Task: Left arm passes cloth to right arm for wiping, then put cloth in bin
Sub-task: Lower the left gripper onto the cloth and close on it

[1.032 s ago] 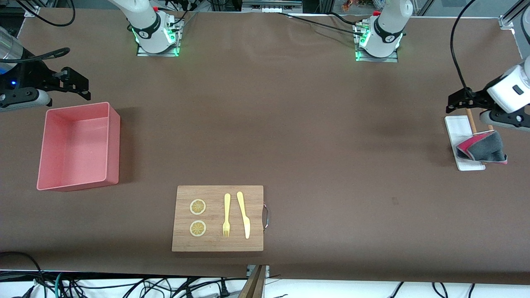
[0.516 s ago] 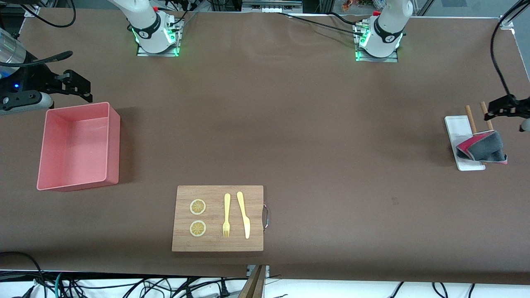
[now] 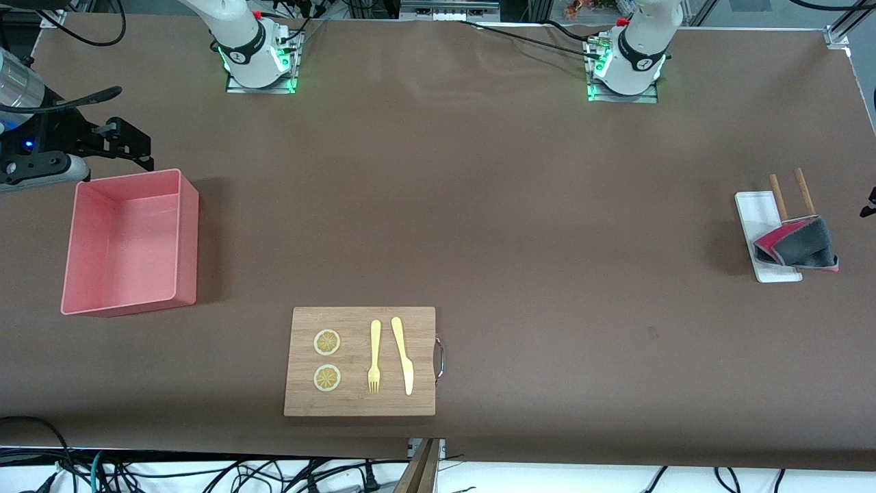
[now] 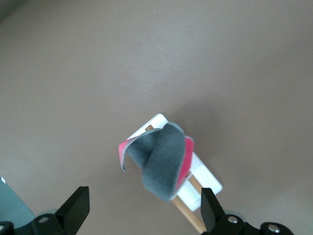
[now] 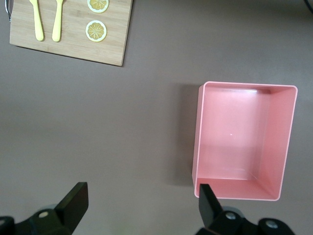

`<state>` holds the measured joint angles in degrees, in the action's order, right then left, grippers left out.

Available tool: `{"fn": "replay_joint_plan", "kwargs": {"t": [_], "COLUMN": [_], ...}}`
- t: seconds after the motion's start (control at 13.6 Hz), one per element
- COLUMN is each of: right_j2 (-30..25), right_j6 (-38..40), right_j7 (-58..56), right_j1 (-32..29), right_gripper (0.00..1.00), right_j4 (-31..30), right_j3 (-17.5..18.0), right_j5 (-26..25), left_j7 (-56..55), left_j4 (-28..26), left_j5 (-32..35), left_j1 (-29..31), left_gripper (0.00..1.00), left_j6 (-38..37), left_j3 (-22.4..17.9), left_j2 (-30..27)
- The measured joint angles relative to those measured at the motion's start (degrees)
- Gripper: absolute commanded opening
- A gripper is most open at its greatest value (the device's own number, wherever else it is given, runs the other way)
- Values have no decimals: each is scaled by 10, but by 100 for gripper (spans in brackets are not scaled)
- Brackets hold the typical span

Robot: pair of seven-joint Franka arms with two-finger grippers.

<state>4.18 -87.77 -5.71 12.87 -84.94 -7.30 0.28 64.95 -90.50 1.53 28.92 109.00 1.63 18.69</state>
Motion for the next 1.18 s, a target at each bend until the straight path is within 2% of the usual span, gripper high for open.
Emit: {"fn": "replay_joint_plan", "kwargs": {"t": [0.29, 0.52, 0.59, 0.66, 0.74, 0.81, 1.18], "right_j2": [0, 0, 0, 0, 0, 0, 0], "right_j6": [0, 0, 0, 0, 0, 0, 0], "right_j7": [0, 0, 0, 0, 0, 0, 0], "right_j1": [0, 0, 0, 0, 0, 0, 0], "right_gripper": [100, 100, 100, 100, 100, 100, 100], "right_j4": [0, 0, 0, 0, 0, 0, -1], "right_j3": [0, 0, 0, 0, 0, 0, 0], "right_j5": [0, 0, 0, 0, 0, 0, 0], "left_j7": [128, 222, 244, 264, 280, 293, 319], "left_j4": [33, 53, 55, 60, 67, 75, 88], "left_j5": [-15, -17, -17, -18, -21, -26, -28], "left_j1": [27, 42, 47, 52, 56, 58, 71], "left_gripper": [100, 100, 98, 85, 80, 67, 63], "left_j6": [36, 49, 58, 64, 67, 68, 68], "left_j3": [1, 1, 1, 2, 2, 2, 3], "left_j2": [85, 126, 136, 145, 155, 166, 195]}}
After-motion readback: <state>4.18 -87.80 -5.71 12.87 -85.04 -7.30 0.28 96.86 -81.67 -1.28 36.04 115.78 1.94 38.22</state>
